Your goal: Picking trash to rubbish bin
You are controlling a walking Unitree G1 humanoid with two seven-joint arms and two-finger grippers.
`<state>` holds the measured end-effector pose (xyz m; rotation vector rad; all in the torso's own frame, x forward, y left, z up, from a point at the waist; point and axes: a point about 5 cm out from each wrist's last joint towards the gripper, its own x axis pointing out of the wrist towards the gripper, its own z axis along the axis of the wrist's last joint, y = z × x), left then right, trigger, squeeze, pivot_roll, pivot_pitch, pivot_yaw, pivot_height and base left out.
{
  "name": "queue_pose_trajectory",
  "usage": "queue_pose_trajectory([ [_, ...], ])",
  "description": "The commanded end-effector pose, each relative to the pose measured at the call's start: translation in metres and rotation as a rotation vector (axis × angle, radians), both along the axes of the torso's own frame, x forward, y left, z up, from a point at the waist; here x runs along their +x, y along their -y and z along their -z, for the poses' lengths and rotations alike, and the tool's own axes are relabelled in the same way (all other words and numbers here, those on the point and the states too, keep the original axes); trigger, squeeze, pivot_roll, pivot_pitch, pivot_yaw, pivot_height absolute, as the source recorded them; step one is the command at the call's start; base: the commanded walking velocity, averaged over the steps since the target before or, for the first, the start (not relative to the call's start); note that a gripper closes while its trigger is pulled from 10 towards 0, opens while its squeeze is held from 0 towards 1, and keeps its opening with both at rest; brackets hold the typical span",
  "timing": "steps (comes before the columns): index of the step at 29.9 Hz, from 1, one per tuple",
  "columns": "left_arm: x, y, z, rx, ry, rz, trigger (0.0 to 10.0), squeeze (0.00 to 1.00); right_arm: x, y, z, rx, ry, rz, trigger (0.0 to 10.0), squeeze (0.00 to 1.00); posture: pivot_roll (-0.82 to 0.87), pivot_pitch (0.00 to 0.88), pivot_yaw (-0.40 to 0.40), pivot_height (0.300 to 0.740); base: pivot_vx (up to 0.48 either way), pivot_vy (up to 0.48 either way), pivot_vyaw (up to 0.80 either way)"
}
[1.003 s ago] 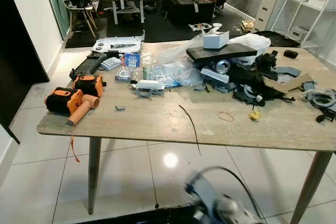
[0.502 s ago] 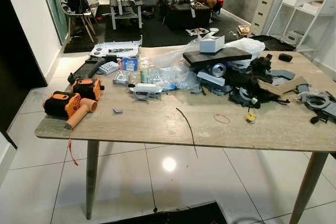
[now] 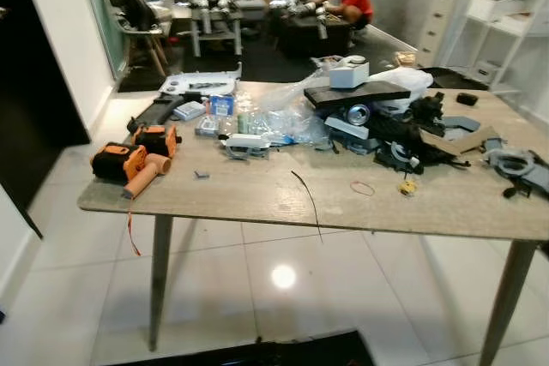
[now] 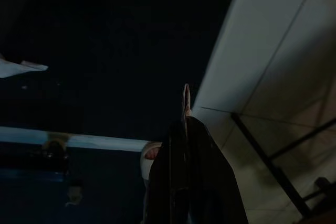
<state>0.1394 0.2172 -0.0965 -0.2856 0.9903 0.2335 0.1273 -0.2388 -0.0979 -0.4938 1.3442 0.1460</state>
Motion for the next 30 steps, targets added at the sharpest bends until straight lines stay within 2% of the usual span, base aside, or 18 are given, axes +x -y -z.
queue_pose_trajectory([
  [1, -0.004, -0.001, 0.001, 0.004, -0.018, 0.007, 10.0, 0.00, -0.007, -0.002, 0.003, 0.003, -0.021, 0.005, 10.0, 0.00, -0.06, 0.145, 0.008, 0.740, -0.296, 0.000, 0.00],
  [10, -0.002, 0.001, 0.001, -0.002, -0.007, 0.008, 10.0, 0.00, -0.004, -0.004, 0.002, -0.004, -0.008, -0.022, 10.0, 0.00, -0.05, 0.150, 0.008, 0.740, -0.287, 0.000, 0.00],
  [24, -0.007, 0.002, 0.002, -0.005, -0.018, 0.037, 10.0, 0.00, -0.019, -0.001, 0.006, -0.012, -0.047, -0.035, 10.0, 0.00, -0.05, 0.169, 0.014, 0.740, 0.000, 0.000, -0.76],
  [30, -0.007, 0.002, 0.003, -0.006, -0.021, 0.047, 10.0, 0.00, -0.021, 0.000, 0.006, -0.013, -0.053, -0.039, 10.0, 0.00, -0.05, 0.167, 0.012, 0.740, 0.000, 0.000, -0.76],
])
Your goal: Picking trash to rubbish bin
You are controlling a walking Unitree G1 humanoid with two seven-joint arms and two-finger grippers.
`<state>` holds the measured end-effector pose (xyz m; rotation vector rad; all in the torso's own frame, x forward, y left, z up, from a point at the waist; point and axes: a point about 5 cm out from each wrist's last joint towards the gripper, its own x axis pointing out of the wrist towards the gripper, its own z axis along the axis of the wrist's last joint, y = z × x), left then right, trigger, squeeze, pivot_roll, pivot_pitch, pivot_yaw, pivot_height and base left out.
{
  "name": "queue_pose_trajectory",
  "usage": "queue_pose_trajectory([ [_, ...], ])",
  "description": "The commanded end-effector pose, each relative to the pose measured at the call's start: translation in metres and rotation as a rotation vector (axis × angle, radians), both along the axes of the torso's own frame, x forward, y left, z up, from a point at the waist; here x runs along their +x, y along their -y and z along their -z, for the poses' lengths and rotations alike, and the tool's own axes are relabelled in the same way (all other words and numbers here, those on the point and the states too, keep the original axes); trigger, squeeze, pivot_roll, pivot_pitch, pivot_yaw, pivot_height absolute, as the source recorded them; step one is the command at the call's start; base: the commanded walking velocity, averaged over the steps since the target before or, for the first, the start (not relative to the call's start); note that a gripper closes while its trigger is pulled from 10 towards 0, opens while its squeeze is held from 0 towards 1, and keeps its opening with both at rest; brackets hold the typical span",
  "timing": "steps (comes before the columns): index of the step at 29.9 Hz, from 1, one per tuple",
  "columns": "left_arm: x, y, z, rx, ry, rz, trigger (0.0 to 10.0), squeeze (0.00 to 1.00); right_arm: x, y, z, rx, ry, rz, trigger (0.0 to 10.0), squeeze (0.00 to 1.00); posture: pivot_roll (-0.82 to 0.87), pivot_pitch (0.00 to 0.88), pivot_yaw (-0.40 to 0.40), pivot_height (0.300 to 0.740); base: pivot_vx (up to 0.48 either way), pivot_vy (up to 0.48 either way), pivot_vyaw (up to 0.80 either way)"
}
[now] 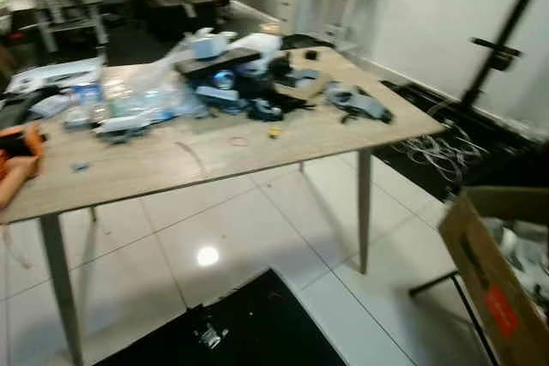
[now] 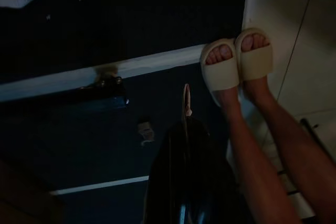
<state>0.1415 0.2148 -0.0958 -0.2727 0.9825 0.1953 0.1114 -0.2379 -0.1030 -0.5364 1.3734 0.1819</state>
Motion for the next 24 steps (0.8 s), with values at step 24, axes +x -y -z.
queue_pose_trajectory([
  [24, -0.0103, 0.0077, 0.0051, -0.023, -0.042, 0.036, 10.0, 0.00, -0.0082, 0.0040, 0.0011, -0.004, -0.038, 0.000, 10.0, 0.00, -0.06, 0.173, 0.011, 0.740, 0.000, 0.000, -0.76],
])
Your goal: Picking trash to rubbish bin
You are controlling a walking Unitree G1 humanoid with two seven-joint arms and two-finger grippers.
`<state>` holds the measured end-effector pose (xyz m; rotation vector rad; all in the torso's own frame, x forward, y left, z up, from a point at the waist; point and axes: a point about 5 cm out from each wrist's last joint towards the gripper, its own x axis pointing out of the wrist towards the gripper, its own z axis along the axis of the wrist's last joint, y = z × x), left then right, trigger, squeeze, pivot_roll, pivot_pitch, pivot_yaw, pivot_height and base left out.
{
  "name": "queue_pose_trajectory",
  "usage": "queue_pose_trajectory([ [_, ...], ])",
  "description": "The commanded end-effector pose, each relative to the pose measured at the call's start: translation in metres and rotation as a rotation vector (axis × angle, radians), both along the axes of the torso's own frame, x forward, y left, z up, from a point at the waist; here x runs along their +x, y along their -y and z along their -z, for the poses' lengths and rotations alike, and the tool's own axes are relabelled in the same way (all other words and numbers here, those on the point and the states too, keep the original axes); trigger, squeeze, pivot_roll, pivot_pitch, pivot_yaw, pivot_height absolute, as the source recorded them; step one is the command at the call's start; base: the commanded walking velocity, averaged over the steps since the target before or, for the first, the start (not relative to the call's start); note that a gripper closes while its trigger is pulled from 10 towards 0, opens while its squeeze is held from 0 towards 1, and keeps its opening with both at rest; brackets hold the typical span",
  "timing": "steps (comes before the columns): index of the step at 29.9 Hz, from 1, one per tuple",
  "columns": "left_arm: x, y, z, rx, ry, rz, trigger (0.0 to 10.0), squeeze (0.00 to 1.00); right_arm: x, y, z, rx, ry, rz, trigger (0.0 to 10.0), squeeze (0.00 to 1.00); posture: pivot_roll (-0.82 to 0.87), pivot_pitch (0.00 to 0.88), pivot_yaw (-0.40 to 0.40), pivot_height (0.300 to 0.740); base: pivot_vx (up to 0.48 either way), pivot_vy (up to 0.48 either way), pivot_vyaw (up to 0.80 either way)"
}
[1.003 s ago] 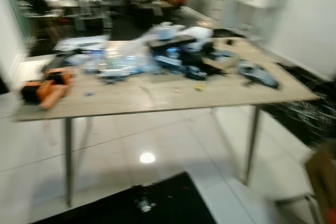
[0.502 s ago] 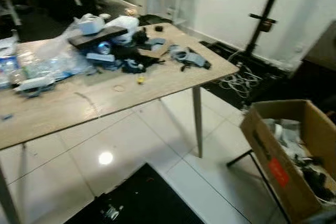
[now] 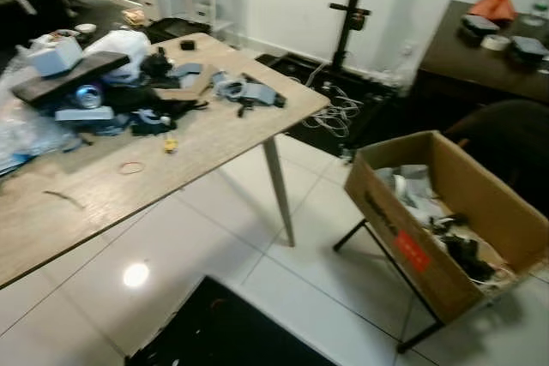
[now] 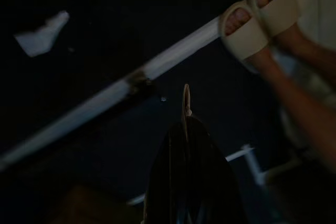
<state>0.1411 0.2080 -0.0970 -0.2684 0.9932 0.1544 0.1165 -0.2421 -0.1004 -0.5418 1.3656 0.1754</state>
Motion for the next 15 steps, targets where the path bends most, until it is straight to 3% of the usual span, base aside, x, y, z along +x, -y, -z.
queue_pose_trajectory([
  [1, -0.0102, 0.0009, 0.0040, -0.007, -0.038, -0.001, 10.0, 0.00, -0.0137, -0.0002, 0.0037, 0.002, -0.048, 0.000, 10.0, 0.00, -0.06, 0.173, 0.011, 0.740, 0.000, 0.000, -0.76],
  [15, -0.0151, 0.0021, 0.0059, -0.016, -0.059, 0.001, 10.0, 0.00, -0.0140, 0.0018, 0.0033, -0.009, -0.046, 0.010, 10.0, 0.00, -0.06, 0.175, 0.011, 0.740, 0.000, 0.000, -0.76],
])
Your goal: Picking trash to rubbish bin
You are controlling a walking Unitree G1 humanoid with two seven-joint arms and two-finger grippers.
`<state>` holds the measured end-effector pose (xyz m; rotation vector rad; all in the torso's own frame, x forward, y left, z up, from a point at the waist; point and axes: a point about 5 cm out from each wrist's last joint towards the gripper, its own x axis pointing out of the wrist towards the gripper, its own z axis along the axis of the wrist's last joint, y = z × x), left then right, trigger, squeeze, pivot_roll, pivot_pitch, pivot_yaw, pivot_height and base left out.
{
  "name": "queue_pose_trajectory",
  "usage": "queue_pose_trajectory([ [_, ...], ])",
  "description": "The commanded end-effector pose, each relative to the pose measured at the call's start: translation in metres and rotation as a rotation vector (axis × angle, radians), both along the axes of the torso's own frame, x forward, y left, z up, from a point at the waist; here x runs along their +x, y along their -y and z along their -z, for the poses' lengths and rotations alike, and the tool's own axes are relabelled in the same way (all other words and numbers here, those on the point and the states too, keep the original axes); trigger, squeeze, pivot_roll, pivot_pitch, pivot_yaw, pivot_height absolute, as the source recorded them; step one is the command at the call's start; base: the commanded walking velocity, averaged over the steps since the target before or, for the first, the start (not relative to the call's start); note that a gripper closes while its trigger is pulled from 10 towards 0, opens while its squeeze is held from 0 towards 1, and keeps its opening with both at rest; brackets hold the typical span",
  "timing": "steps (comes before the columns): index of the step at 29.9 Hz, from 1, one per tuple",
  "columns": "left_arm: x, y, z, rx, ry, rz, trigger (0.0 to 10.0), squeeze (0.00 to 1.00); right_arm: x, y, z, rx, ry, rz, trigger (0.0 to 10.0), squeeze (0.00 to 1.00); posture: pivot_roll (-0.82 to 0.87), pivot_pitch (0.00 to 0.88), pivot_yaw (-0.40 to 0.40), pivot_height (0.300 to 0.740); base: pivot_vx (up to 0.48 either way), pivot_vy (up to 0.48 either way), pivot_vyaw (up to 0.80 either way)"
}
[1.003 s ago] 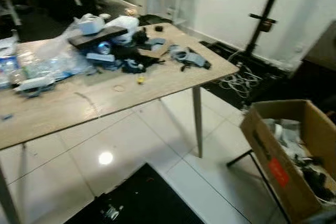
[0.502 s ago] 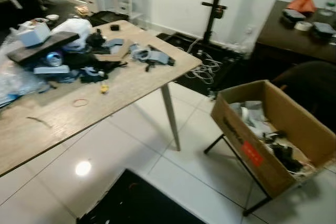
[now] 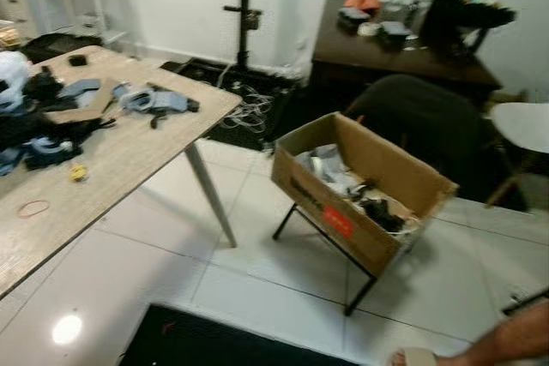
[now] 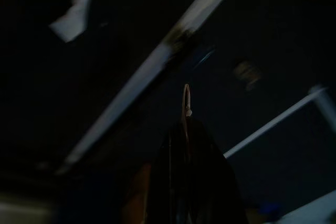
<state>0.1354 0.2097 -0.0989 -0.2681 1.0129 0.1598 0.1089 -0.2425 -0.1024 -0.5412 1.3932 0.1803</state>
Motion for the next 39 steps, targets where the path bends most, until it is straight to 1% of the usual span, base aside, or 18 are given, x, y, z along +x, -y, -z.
queue_pose_trajectory([
  [1, -0.009, 0.004, 0.004, -0.017, -0.039, 0.005, 10.0, 0.00, -0.005, 0.003, 0.001, -0.013, -0.003, 0.030, 10.0, 0.00, -0.06, 0.175, 0.011, 0.740, 0.000, 0.000, -0.76],
  [5, -0.009, 0.005, 0.004, -0.023, -0.035, 0.009, 10.0, 0.00, -0.002, 0.007, -0.001, -0.028, 0.029, 0.062, 10.0, 0.00, -0.07, 0.176, 0.010, 0.740, 0.000, 0.000, -0.72],
  [6, -0.008, 0.006, 0.004, -0.028, -0.032, 0.016, 10.0, 0.00, 0.001, 0.009, -0.003, -0.037, 0.054, 0.080, 10.0, 0.00, -0.07, 0.176, 0.010, 0.740, 0.000, 0.000, 0.00],
  [10, -0.008, 0.007, 0.004, -0.037, -0.033, 0.032, 10.0, 0.00, 0.026, 0.013, -0.011, -0.047, 0.150, 0.103, 10.0, 0.00, -0.08, 0.175, 0.013, 0.740, 0.066, 0.000, 0.00],
  [14, -0.007, 0.009, 0.004, -0.048, -0.028, 0.040, 10.0, 0.00, 0.038, 0.013, -0.015, -0.051, 0.178, 0.093, 10.0, 0.00, -0.08, 0.174, 0.010, 0.740, 0.306, 0.000, 0.00],
  [17, -0.007, 0.010, 0.004, -0.051, -0.027, 0.038, 10.0, 0.00, 0.042, 0.012, -0.017, -0.047, 0.189, 0.087, 10.0, 0.00, -0.08, 0.174, 0.007, 0.740, 0.334, 0.000, 0.00],
  [19, -0.007, 0.011, 0.004, -0.055, -0.026, 0.038, 10.0, 0.00, 0.042, 0.011, -0.017, -0.045, 0.190, 0.082, 10.0, 0.00, -0.08, 0.173, 0.005, 0.740, 0.336, 0.000, 0.00],
  [23, -0.007, 0.012, 0.004, -0.059, -0.027, 0.038, 10.0, 0.00, 0.037, 0.010, -0.014, -0.041, 0.170, 0.072, 10.0, 0.00, -0.09, 0.175, 0.004, 0.740, 0.337, 0.000, 0.00],
  [30, -0.009, 0.013, 0.005, -0.061, -0.032, 0.039, 10.0, 0.00, 0.023, 0.012, -0.010, -0.049, 0.128, 0.088, 10.0, 0.00, -0.09, 0.179, 0.005, 0.740, 0.336, 0.000, -0.77],
  [36, -0.009, 0.013, 0.005, -0.060, -0.031, 0.039, 10.0, 0.00, 0.019, 0.015, -0.010, -0.062, 0.115, 0.091, 10.0, 0.00, -0.09, 0.185, 0.005, 0.740, 0.334, 0.000, -0.77],
  [39, -0.009, 0.012, 0.005, -0.061, -0.030, 0.039, 10.0, 0.00, 0.020, 0.016, -0.010, -0.065, 0.120, 0.094, 10.0, 0.00, -0.09, 0.185, 0.004, 0.740, 0.334, 0.000, -0.77],
])
